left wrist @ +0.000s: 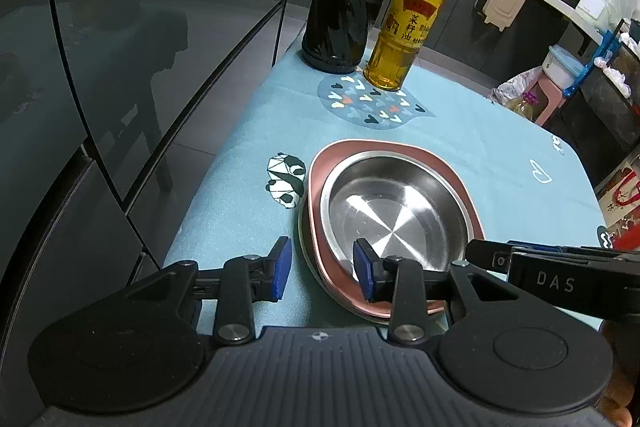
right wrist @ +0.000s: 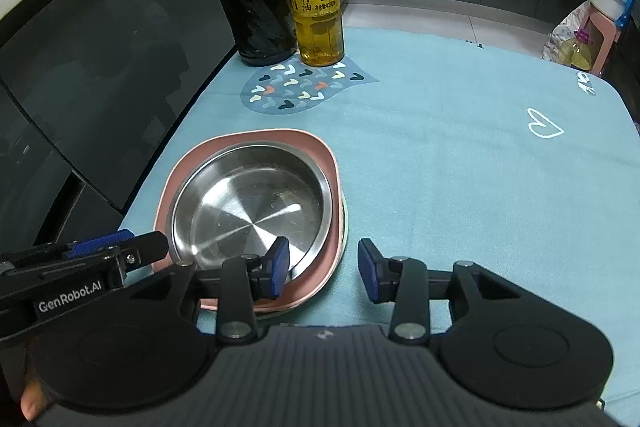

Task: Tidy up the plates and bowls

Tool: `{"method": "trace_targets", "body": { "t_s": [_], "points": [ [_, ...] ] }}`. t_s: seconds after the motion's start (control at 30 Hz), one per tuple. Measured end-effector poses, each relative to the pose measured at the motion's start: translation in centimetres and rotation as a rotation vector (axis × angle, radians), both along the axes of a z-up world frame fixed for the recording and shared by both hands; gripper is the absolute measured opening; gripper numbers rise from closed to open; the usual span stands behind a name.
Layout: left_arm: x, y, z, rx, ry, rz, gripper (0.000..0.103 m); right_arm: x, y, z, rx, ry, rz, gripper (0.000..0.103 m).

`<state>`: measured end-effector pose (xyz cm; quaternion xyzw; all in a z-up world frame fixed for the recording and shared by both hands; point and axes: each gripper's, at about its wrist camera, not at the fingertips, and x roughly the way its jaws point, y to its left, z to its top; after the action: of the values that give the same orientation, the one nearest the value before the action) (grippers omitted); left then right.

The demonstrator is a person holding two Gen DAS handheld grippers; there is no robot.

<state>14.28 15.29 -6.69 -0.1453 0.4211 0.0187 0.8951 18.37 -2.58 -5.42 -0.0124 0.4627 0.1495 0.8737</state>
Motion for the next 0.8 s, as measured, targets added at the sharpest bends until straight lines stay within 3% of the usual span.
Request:
{"method": "trace_targets", "body": {
  "t_s": [0.53, 0.8],
  "points": [
    [0.8, 0.1, -1.2, -0.007, 0.020, -0.016, 0.038, 1.4, 0.2, -1.4, 0.011, 0.061, -0.007, 0.035],
    [1.7, 1.1, -2.1, -0.077, 0.050, 0.003, 0.045, 2.1, 0.2, -2.0, 0.032, 0.091, -0.006, 0.035]
  ]
}}
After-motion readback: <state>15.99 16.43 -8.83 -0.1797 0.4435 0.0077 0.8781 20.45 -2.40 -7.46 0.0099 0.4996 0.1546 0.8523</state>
